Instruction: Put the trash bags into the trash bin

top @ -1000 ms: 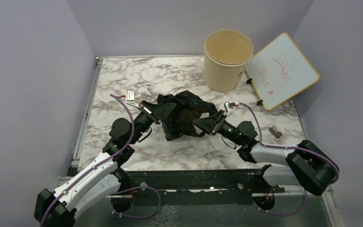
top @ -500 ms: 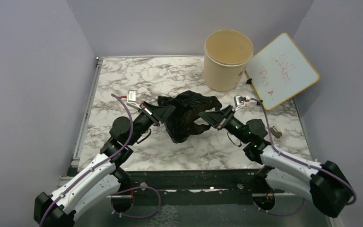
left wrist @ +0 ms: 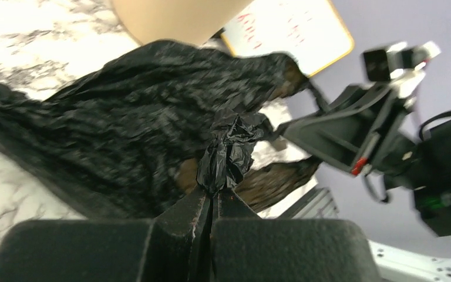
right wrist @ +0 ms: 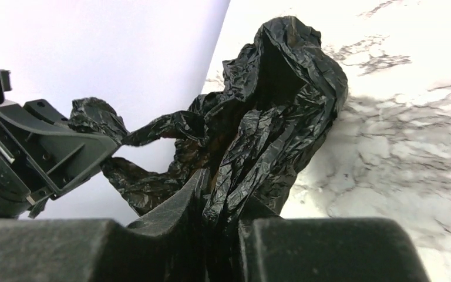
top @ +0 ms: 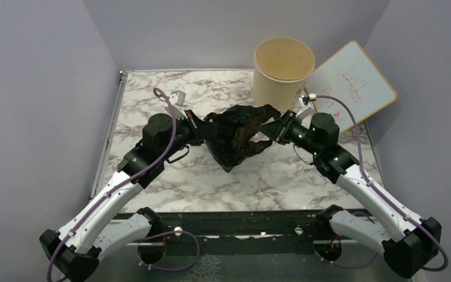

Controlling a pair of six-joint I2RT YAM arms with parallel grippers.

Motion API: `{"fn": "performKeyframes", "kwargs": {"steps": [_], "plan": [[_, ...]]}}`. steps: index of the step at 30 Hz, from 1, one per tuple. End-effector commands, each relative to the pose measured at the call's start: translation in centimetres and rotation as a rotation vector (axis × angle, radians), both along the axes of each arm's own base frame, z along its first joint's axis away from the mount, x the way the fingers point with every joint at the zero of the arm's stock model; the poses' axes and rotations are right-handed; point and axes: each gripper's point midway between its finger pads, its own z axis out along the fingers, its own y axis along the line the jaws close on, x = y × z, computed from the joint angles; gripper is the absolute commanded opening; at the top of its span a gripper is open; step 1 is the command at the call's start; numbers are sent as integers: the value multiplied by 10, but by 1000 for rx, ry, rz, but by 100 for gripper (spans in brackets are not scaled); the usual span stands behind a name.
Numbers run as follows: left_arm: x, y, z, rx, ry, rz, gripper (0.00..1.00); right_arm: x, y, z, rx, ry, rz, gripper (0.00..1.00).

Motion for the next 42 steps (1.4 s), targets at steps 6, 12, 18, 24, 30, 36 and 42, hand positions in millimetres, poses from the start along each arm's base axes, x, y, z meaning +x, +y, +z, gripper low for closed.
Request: {"fn": "performKeyframes", "kwargs": {"steps": [6, 12, 18, 24, 30, 36, 42], "plan": [[-7, 35, -21, 71, 56, 105, 0, -23, 2, -28, -163, 196, 167, 30], [-6, 47, -26, 1, 69, 187, 0, -29, 7, -16, -52, 206, 171, 44], [-6, 38, -24, -15, 70, 150, 0, -39, 23, -12, 57, 235, 275, 30], [-9, 15, -17, -168, 74, 63, 0, -41, 35, -22, 110, 238, 354, 43], [-10, 7, -10, -268, 72, 32, 0, -41, 36, -18, 194, 214, 337, 35], [-10, 20, -9, -238, 61, 91, 0, -36, 28, -15, 154, 195, 277, 33], [-10, 23, -17, -178, 62, 97, 0, -35, 29, -12, 136, 179, 287, 16]]}}
